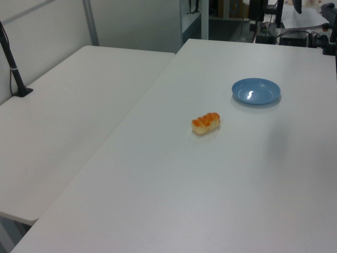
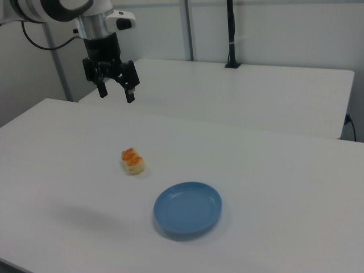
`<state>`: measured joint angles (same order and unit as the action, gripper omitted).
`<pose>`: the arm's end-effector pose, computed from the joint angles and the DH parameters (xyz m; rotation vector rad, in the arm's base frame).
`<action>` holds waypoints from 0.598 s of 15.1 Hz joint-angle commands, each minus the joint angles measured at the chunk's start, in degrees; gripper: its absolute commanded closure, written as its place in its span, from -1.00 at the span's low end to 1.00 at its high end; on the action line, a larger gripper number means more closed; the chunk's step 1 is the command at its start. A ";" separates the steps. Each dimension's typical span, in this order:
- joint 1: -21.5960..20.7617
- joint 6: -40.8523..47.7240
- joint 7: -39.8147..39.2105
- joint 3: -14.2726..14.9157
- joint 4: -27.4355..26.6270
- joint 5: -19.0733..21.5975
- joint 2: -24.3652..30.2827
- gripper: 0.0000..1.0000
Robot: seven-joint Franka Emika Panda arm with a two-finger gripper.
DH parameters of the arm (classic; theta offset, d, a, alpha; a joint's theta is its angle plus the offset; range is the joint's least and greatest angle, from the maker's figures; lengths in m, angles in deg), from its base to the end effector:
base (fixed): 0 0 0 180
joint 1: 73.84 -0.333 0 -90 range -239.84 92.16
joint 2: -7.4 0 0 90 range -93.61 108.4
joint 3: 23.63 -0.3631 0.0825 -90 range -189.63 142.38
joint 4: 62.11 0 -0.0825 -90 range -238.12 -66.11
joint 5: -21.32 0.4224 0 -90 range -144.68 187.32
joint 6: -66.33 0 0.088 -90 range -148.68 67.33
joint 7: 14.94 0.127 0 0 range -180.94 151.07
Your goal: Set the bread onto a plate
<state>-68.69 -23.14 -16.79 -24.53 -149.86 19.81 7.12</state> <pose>0.5929 -0.0475 0.6680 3.1131 -0.0661 0.0369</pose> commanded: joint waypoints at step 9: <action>-0.58 -2.46 0.35 -0.16 -0.41 -0.95 -1.40 -1.00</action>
<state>-68.78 -24.69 -16.70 -24.72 -149.83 19.80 5.16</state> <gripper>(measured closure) 0.000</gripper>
